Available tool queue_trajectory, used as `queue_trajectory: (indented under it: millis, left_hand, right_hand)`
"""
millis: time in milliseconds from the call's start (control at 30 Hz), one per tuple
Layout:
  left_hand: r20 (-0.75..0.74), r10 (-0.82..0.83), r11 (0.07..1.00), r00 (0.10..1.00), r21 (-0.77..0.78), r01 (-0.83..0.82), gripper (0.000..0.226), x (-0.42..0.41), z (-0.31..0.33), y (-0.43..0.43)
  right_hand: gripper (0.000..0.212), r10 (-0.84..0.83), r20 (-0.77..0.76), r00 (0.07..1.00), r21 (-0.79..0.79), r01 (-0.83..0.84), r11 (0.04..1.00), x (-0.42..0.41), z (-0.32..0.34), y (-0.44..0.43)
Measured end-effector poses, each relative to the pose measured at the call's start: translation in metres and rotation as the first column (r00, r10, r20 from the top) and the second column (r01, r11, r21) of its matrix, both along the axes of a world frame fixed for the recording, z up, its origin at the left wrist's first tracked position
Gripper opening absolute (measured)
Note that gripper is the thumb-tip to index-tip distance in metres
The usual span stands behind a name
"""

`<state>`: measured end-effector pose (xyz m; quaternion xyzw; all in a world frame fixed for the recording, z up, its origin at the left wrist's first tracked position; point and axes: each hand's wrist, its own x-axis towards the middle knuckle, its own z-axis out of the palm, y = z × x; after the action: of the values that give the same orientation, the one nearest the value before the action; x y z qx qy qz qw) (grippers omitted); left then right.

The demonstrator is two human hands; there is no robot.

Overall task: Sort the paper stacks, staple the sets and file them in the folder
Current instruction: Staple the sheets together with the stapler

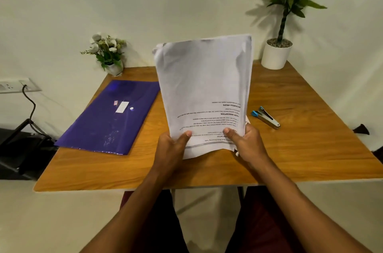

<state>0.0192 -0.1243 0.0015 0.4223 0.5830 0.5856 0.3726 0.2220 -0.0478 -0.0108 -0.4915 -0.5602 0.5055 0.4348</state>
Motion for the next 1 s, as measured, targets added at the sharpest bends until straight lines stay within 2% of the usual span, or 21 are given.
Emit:
queue_trajectory:
  millis: [67, 133, 200, 300, 400, 500, 600, 667, 733, 867, 933, 1000]
  left_hand:
    - [0.089, 0.052, 0.999, 0.995, 0.003, -0.052, 0.025, 0.0, -0.002, 0.001]
    - [0.23, 0.11, 0.994, 0.967, -0.01, -0.11, 0.037, 0.004, -0.002, 0.003]
    - [0.347, 0.154, 0.988, 0.925, -0.065, -0.14, 0.036, 0.016, -0.001, 0.005]
    - [0.391, 0.165, 0.985, 0.905, -0.106, -0.134, 0.034, 0.041, -0.004, 0.004]
    - [0.402, 0.147, 0.987, 0.904, -0.117, -0.109, 0.054, 0.053, -0.006, 0.0]
    - [0.452, 0.064, 0.997, 0.89, -0.061, -0.041, 0.044, 0.032, 0.006, -0.001]
    - [0.534, 0.158, 0.986, 0.831, -0.049, -0.157, 0.04, -0.017, 0.026, 0.003]
    - [0.439, 0.205, 0.977, 0.875, -0.034, -0.212, 0.042, -0.052, 0.04, 0.003]
    - [0.25, 0.128, 0.992, 0.96, -0.038, -0.122, 0.044, -0.077, 0.052, 0.002]
    - [0.003, -0.084, 0.993, 0.996, -0.083, 0.084, 0.032, -0.087, 0.071, -0.001]
    - [-0.056, -0.17, 0.983, 0.984, -0.086, 0.165, 0.026, -0.084, 0.076, 0.001]
    - [-0.086, -0.177, 0.982, 0.981, -0.082, 0.17, 0.028, -0.077, 0.078, 0.005]
  right_hand:
    - [0.027, -0.037, -0.174, 0.984, -0.051, 0.029, 0.998, -0.001, 0.005, -0.003]
    - [0.036, -0.078, -0.464, 0.882, -0.146, 0.011, 0.989, -0.005, 0.008, -0.008]
    - [0.045, -0.095, -0.622, 0.777, -0.209, -0.048, 0.977, -0.018, 0.009, -0.016]
    - [0.048, -0.091, -0.643, 0.76, -0.219, -0.069, 0.973, -0.043, 0.013, -0.027]
    - [0.046, -0.108, -0.647, 0.755, -0.214, -0.043, 0.976, -0.051, 0.02, -0.025]
    - [0.044, -0.062, -0.598, 0.799, -0.151, -0.036, 0.988, -0.035, 0.028, -0.017]
    - [0.041, 0.004, -0.519, 0.855, -0.107, -0.07, 0.992, -0.005, 0.033, -0.007]
    - [0.047, 0.039, -0.461, 0.886, -0.097, -0.094, 0.991, 0.014, 0.037, 0.0]
    - [0.063, 0.063, -0.392, 0.918, -0.087, -0.106, 0.991, 0.029, 0.042, 0.006]
    - [0.04, 0.1, -0.227, 0.969, -0.008, -0.105, 0.994, 0.041, 0.054, 0.011]
    - [0.034, 0.101, -0.101, 0.99, 0.018, -0.1, 0.995, 0.043, 0.056, 0.014]
    - [0.027, 0.104, 0.004, 0.995, 0.027, -0.104, 0.994, 0.042, 0.06, 0.015]
